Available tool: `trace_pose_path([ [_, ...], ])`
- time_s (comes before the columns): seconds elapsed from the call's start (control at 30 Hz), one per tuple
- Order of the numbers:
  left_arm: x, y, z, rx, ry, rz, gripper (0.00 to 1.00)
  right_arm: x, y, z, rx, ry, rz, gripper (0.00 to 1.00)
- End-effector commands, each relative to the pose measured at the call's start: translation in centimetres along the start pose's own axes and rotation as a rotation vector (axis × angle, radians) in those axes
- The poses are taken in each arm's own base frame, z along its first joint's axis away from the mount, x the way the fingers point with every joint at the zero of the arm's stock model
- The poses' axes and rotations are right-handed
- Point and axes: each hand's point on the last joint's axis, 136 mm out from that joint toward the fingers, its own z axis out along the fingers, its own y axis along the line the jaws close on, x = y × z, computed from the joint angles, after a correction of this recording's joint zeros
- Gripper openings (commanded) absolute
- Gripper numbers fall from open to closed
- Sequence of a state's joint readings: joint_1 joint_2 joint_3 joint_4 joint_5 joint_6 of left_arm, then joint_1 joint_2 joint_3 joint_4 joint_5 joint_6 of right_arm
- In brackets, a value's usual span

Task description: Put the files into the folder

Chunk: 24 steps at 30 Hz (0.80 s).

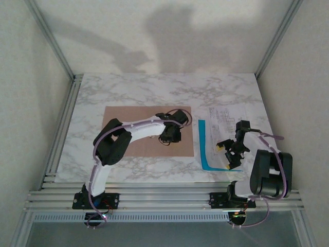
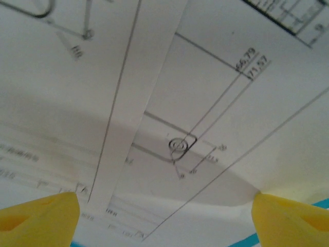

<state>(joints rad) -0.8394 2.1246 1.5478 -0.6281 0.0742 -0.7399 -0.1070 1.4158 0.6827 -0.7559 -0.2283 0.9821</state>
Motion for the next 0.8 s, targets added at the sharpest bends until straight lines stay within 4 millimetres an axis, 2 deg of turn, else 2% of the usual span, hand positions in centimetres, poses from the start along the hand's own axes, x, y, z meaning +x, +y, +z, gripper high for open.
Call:
trace_pose_path([
  [0.0,1.0,-1.0,1.1,-0.003,0.010,0.049,0.24,-0.4,0.2,0.8,0.008,0.013,-0.006,0.87],
  [0.33,2.1,-4.4,2.9,0.024,0.025,0.090,0.23,-0.4,1.3,2.0,0.003,0.054,-0.013,0.86],
  [0.6,0.3,-6.8,3.2,0.050,-0.003,0.117,0.23,-0.7,3.1,2.3,0.008,0.057,-0.047,0.85],
  [0.77,-1.9,-7.0,1.5,0.035,-0.076,0.118,0.24,-0.6,4.8,2.5,0.009,0.050,-0.087,0.84],
])
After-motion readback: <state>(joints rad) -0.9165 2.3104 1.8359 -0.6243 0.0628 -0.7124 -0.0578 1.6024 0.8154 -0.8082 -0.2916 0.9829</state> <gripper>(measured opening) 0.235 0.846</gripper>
